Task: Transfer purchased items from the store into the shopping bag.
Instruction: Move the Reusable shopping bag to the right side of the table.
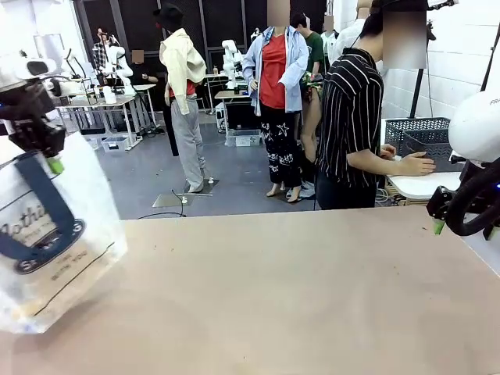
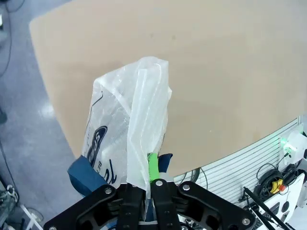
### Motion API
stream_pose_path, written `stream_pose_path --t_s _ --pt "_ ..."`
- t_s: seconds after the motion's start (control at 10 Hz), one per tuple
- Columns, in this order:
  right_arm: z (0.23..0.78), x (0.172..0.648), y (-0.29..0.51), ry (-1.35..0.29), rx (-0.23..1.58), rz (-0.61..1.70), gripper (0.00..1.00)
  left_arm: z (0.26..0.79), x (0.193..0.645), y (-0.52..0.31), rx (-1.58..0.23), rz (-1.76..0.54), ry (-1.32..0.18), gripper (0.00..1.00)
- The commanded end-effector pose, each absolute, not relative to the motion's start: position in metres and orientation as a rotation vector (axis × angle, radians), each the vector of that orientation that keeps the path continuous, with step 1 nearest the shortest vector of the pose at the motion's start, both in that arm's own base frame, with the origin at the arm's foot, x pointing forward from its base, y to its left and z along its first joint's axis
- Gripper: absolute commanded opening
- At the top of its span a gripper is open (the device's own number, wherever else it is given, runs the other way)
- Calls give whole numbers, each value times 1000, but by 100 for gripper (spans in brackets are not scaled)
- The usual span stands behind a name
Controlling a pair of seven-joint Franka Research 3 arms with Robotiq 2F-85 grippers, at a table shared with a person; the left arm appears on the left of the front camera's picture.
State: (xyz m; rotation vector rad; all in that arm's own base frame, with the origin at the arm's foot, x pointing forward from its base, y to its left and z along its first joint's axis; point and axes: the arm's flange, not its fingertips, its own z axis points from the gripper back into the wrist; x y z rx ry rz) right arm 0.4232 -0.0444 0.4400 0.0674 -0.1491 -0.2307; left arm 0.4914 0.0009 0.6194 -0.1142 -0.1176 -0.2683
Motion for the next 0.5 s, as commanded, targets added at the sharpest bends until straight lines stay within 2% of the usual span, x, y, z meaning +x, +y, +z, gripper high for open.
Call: stream_pose_path --t_s 0.0,0.3,0.4 --pt "441 423 -45 -143 55 -224 100 628 484 14 -117 -178 -126 0" --pt "441 423 -45 -143 55 -224 100 609 498 42 -115 -119 -109 0" --pt "441 423 -45 -143 55 -224 100 604 504 46 -100 -101 -106 8"
